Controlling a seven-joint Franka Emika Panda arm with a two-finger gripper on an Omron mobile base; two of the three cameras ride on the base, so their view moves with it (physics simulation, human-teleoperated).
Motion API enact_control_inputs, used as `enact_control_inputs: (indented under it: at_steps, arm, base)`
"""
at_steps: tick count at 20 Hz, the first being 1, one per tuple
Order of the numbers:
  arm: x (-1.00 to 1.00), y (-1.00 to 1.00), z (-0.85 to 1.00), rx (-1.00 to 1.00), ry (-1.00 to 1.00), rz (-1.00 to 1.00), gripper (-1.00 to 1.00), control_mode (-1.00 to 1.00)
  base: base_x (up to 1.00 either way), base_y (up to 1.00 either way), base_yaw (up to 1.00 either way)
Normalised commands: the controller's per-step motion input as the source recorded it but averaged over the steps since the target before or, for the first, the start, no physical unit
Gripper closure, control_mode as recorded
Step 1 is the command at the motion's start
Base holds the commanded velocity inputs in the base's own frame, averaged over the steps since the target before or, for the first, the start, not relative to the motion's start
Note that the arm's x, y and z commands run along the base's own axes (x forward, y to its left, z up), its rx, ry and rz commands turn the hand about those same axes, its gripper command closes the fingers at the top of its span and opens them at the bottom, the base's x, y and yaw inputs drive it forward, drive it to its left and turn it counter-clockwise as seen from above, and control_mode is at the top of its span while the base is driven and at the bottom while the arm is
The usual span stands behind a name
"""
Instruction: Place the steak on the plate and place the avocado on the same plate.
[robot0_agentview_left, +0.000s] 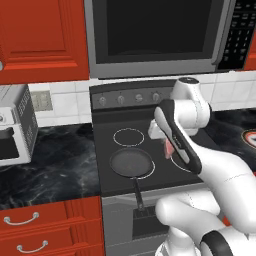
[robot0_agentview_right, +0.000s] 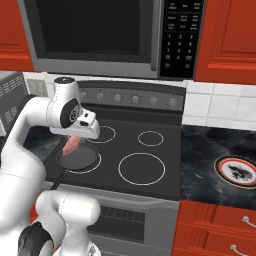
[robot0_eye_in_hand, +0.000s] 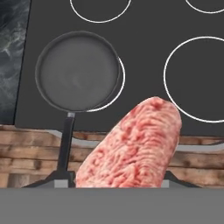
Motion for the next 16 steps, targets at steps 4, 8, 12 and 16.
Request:
enact_control_inputs:
  at_steps: [4,8,12,16]
  arm:
    - [0.0,0.0,0.0,0.0,0.0,0.0,1.0,-1.0]
    - [-0.04,-0.01,0.0,0.0,0.0,0.0,1.0,-1.0]
    - [-0.22,-0.16,0.0,0.0,0.0,0.0,1.0,-1.0]
    - [-0.11,-0.1,0.0,0.01,0.0,-0.01,1.0,1.0]
  base:
    - [0.0,0.0,0.0]
    - [0.0,0.0,0.0]
    - [0.0,0.0,0.0]
    - [-0.31,-0.44,-0.08]
